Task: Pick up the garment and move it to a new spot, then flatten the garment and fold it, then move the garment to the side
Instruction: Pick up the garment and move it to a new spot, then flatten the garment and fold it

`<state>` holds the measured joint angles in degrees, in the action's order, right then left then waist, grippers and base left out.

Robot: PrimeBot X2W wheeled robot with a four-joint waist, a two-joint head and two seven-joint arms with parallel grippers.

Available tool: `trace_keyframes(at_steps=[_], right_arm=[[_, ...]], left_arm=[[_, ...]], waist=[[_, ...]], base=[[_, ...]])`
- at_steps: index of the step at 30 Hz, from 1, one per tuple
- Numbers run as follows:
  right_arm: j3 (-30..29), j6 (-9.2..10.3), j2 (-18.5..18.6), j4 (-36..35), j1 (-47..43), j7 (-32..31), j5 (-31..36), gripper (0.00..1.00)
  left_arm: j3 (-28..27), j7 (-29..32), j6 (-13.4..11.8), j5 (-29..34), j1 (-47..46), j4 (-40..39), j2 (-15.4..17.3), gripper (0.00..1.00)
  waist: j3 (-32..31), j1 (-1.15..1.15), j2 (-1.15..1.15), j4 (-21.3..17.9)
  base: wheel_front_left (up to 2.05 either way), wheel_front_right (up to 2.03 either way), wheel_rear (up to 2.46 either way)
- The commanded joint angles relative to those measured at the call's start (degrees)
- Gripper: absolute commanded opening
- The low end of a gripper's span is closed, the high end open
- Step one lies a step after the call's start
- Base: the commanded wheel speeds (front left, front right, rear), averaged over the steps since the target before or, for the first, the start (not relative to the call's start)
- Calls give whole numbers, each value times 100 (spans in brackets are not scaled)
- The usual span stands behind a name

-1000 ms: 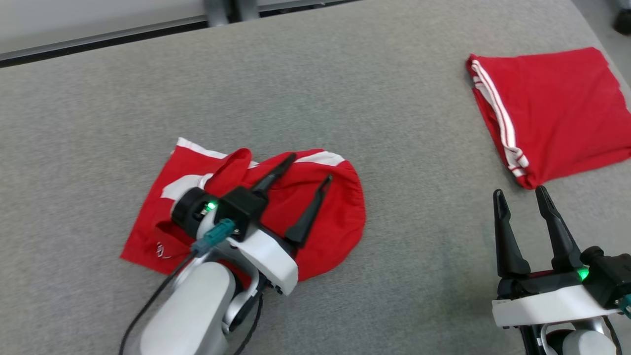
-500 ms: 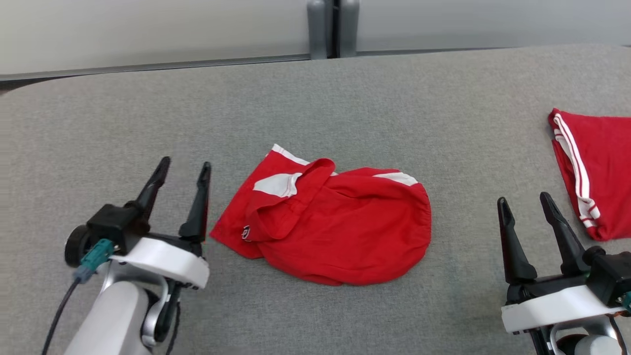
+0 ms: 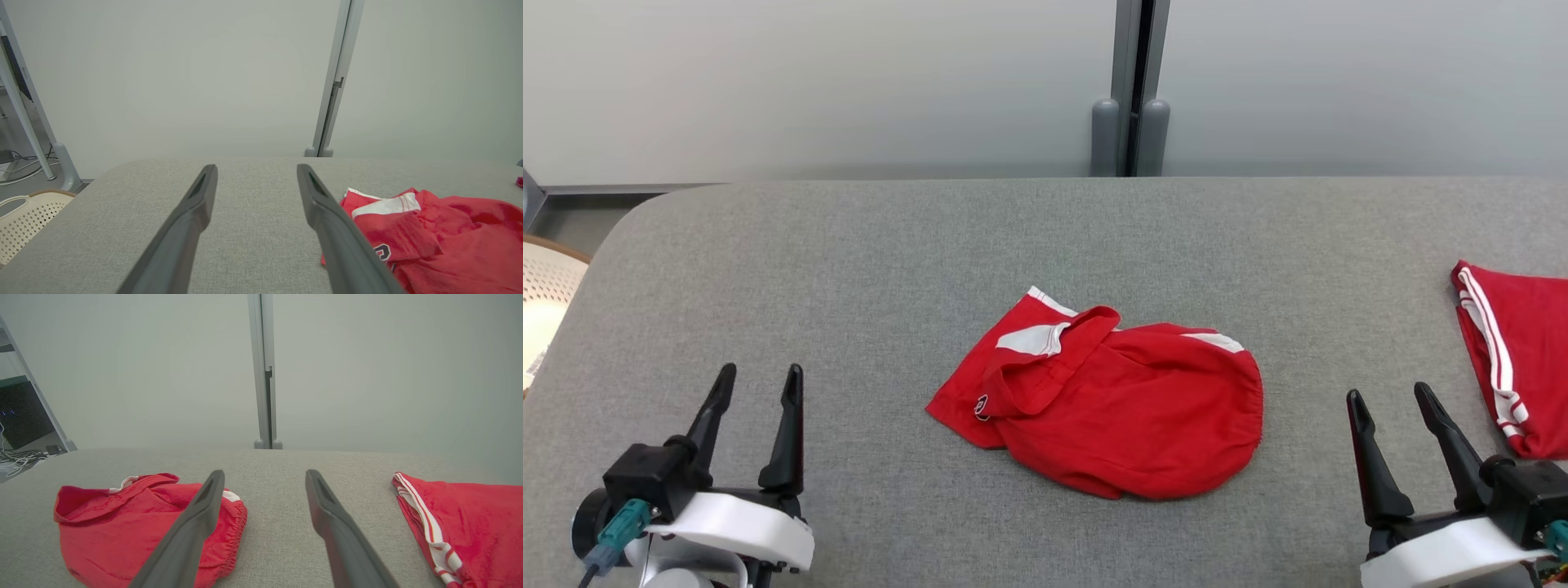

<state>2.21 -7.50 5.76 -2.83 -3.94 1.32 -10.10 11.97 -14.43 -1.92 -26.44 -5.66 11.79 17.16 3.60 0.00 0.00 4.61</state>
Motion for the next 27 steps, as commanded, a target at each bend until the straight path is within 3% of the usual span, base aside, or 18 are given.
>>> trace_keyframes(at_steps=[1,10,27], right_arm=[[-34,2,20,-6,-110,-29,-2,100],[-96,2,-10,-110,-414,-182,-20,100],[-103,2,-82,-127,-406,-135,-31,100]], left_arm=[[32,24,-14,23,95,-67,25,100],[185,229,-121,74,463,-335,67,100],[236,381,-257,11,591,-483,142,100]], waist=[[-155,0,0,-16],[-478,0,0,-102],[-494,0,0,-81]], base=[[0,0,0],[0,0,0],[0,0,0]])
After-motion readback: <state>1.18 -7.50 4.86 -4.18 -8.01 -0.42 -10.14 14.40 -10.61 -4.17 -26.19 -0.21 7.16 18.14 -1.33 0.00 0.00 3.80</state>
